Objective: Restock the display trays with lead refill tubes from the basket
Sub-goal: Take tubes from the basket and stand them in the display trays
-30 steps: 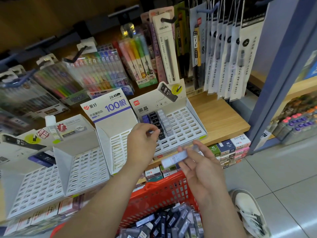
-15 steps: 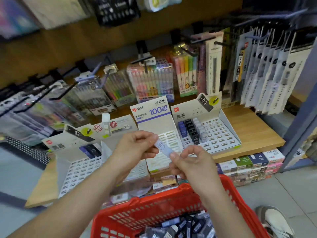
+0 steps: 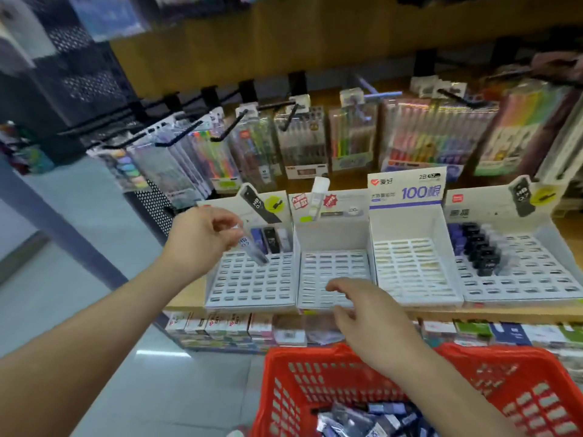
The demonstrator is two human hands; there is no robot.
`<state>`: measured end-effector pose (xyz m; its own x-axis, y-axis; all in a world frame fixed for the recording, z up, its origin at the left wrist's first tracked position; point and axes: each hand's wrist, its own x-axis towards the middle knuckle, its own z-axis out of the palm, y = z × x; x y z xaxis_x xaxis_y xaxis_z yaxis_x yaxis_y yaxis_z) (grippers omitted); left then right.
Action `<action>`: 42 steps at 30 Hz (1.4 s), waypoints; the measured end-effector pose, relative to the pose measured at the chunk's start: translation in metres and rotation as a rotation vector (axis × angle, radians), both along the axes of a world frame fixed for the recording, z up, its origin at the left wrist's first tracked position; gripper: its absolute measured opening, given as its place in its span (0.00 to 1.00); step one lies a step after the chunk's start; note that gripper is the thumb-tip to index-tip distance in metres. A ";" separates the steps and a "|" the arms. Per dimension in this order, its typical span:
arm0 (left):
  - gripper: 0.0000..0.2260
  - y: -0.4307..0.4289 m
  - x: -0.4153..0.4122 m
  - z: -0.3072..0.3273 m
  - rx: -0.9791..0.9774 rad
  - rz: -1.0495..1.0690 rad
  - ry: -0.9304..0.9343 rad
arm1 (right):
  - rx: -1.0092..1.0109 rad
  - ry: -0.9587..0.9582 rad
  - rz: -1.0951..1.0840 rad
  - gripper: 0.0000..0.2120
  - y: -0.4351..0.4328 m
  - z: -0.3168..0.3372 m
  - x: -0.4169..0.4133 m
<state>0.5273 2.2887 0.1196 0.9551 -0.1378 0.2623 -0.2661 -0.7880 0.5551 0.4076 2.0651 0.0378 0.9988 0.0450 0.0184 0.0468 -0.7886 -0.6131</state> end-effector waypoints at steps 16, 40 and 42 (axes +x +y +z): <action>0.05 -0.016 0.067 -0.078 0.098 -0.119 -0.034 | -0.359 0.112 0.192 0.26 0.051 -0.058 0.068; 0.12 -0.036 0.065 -0.103 0.163 -0.198 -0.194 | -0.198 0.058 0.232 0.30 0.017 -0.051 0.050; 0.12 -0.039 0.049 -0.092 0.140 -0.225 -0.195 | -0.079 0.031 0.170 0.22 -0.008 -0.037 0.034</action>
<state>0.5767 2.2493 0.0276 0.8303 -0.3875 0.4005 -0.5328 -0.7627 0.3667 0.4415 2.0572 0.0012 0.9767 0.2133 -0.0226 0.1656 -0.8168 -0.5527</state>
